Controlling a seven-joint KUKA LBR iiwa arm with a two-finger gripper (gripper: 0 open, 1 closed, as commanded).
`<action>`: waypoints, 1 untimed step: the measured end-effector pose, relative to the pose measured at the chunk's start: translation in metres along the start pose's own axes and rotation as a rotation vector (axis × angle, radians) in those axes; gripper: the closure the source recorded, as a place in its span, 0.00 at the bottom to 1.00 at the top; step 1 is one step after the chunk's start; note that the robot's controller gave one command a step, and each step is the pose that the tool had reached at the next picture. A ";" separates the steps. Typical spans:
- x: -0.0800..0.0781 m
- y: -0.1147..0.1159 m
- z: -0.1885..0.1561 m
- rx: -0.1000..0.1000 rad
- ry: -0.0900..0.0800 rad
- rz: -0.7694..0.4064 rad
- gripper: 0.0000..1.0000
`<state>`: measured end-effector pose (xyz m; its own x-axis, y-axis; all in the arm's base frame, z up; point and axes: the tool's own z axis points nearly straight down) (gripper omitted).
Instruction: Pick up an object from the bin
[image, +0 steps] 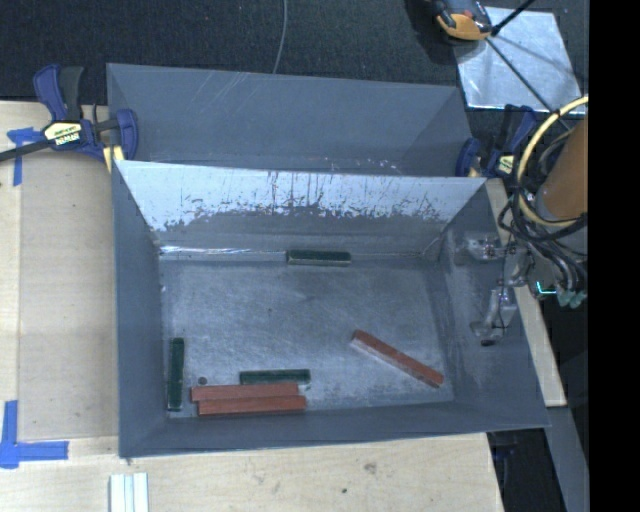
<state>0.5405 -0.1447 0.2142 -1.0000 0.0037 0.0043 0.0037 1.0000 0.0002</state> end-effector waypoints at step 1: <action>-0.002 0.001 -0.005 0.002 -0.008 -0.003 0.00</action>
Offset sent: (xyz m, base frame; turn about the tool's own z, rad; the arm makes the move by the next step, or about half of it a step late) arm -0.0263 0.0372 -0.1442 0.1568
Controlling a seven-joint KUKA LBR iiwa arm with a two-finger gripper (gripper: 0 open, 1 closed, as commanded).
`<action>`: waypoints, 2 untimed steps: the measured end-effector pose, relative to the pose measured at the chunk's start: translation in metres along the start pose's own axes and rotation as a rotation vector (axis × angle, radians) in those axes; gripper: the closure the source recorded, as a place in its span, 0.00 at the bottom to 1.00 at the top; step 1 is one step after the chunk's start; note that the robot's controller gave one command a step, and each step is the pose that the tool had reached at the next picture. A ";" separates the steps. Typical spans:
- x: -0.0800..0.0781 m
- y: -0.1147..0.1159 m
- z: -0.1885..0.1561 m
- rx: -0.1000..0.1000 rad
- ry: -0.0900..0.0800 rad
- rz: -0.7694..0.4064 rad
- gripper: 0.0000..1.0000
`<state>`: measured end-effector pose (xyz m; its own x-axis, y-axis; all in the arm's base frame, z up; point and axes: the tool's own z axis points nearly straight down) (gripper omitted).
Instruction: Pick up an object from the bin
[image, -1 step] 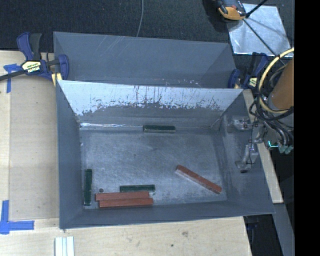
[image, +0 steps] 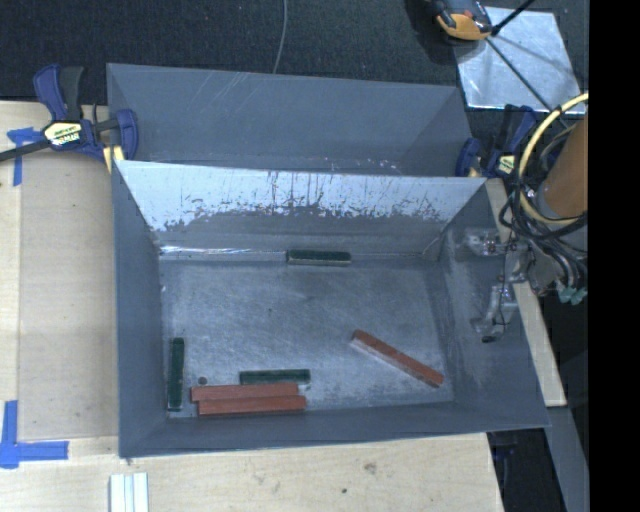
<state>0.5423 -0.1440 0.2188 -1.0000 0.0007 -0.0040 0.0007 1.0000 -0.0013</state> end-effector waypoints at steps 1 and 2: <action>0.010 0.013 0.056 0.000 -0.005 0.064 0.00; 0.015 0.021 0.100 -0.002 0.006 0.114 0.00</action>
Offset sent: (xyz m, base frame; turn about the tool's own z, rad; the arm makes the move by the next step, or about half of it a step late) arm -0.0144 0.0299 -0.0643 0.2274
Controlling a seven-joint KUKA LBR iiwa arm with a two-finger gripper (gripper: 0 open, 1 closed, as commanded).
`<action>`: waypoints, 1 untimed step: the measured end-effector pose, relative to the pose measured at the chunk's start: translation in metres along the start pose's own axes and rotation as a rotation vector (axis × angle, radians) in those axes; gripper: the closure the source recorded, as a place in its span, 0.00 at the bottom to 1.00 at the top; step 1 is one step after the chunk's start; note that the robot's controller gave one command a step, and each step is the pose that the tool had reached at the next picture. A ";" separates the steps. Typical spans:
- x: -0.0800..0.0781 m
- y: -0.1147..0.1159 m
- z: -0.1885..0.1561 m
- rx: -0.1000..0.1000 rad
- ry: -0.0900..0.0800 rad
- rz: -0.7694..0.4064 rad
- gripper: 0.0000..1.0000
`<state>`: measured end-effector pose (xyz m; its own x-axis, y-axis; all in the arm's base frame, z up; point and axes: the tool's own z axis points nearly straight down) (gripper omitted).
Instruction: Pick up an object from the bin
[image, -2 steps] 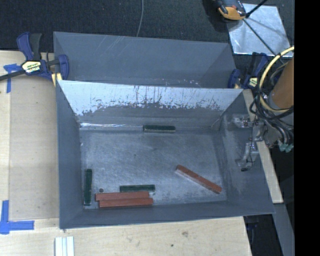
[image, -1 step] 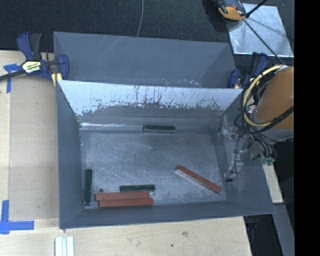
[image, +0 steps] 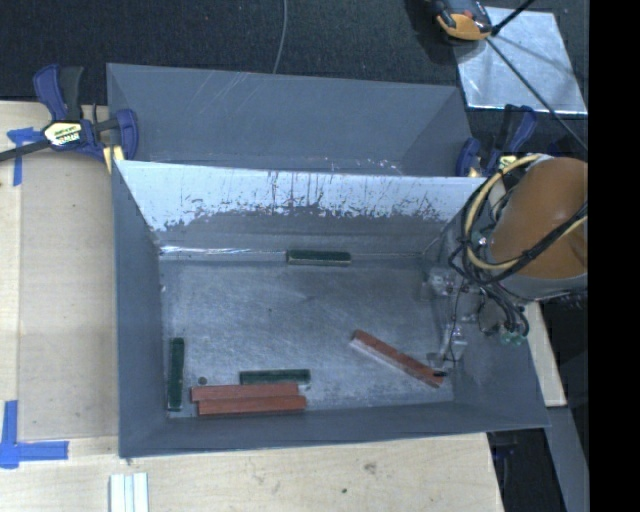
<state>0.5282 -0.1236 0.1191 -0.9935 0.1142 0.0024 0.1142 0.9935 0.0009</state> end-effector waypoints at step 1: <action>0.018 0.011 -0.009 0.000 -0.003 0.183 0.00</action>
Offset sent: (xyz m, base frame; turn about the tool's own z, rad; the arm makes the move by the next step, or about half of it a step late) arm -0.0258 0.0160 -0.0491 0.1263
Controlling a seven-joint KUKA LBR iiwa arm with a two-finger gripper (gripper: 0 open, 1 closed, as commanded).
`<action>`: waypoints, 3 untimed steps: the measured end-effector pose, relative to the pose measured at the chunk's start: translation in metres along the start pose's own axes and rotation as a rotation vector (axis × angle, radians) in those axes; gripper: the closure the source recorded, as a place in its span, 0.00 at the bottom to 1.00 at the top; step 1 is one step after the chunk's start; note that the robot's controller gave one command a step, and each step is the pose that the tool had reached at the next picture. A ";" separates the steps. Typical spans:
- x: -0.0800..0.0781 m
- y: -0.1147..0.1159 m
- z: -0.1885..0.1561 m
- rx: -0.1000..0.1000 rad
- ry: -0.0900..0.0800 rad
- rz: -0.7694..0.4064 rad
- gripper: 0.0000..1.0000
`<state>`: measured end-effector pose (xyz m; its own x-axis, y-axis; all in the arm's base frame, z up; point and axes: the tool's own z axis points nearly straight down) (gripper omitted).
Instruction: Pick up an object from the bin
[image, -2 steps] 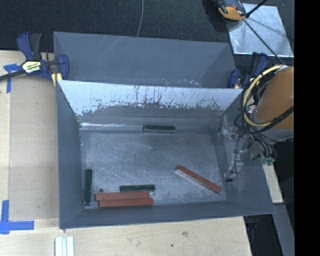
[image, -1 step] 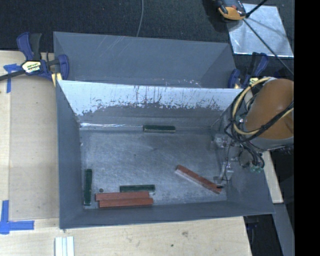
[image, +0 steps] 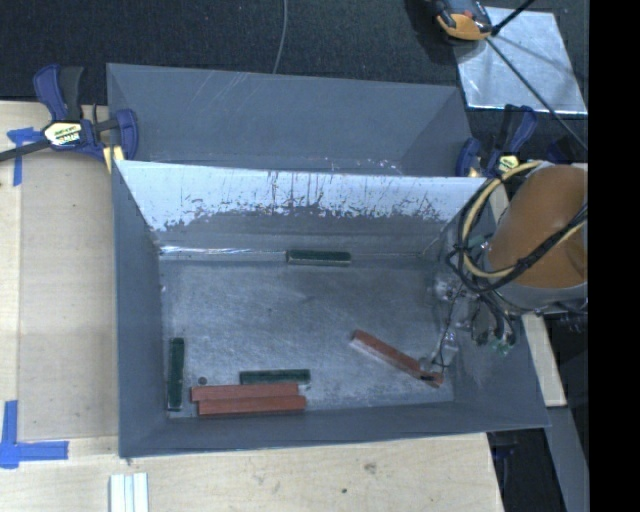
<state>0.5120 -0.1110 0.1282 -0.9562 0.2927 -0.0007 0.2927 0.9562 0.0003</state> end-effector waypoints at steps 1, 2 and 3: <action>0.009 0.000 0.058 0.001 -0.001 -0.056 0.00; 0.012 0.001 0.058 0.000 -0.002 0.099 1.00; 0.012 0.001 0.058 0.000 -0.001 0.099 1.00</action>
Offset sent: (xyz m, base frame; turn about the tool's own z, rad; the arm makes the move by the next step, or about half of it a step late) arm -0.0115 0.0052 -0.0582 0.1010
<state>0.5014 -0.1063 0.0705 -0.9225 0.3860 -0.0022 0.3860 0.9225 0.0002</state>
